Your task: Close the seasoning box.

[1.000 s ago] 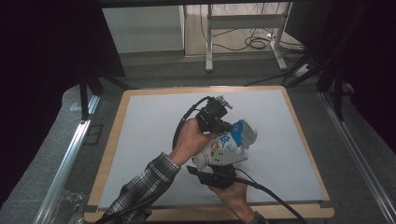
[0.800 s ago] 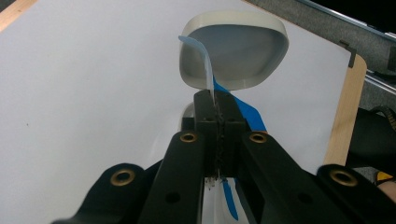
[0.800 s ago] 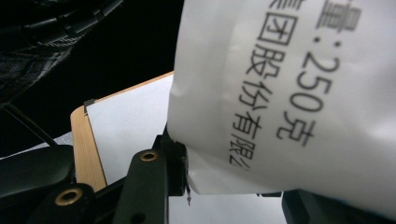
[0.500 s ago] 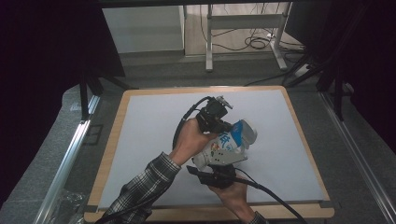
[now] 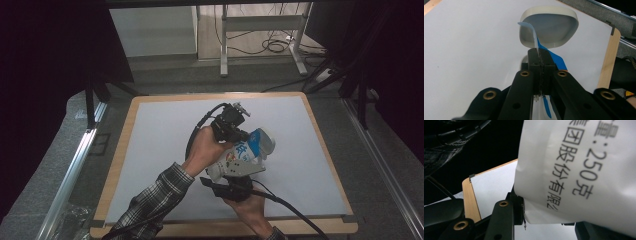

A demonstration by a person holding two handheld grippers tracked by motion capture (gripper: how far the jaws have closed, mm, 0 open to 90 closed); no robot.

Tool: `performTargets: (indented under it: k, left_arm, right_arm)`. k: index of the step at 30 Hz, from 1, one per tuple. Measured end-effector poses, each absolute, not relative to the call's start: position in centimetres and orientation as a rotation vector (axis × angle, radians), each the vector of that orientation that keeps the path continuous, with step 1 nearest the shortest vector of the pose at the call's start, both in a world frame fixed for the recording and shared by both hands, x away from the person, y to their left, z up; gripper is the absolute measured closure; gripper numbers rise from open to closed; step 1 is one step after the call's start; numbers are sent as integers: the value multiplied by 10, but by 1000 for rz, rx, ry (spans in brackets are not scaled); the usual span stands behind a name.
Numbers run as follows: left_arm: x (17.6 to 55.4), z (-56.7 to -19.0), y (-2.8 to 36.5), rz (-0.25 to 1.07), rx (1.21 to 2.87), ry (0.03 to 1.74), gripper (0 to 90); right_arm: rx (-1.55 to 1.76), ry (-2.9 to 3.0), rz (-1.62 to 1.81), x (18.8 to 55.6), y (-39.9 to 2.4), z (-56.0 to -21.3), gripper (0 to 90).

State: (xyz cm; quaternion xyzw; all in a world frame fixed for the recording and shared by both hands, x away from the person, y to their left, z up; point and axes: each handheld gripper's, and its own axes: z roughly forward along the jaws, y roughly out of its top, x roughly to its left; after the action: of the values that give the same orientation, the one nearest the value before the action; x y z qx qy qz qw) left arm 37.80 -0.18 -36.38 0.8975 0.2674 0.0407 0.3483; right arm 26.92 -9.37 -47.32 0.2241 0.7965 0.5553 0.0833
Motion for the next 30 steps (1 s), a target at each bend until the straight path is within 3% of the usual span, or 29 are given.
performTargets:
  k: [30]
  left_arm:
    - [378,-363,-4,110,2334,690,898]
  right_arm:
    - [670,2374,1661,269,-94,-472,633]
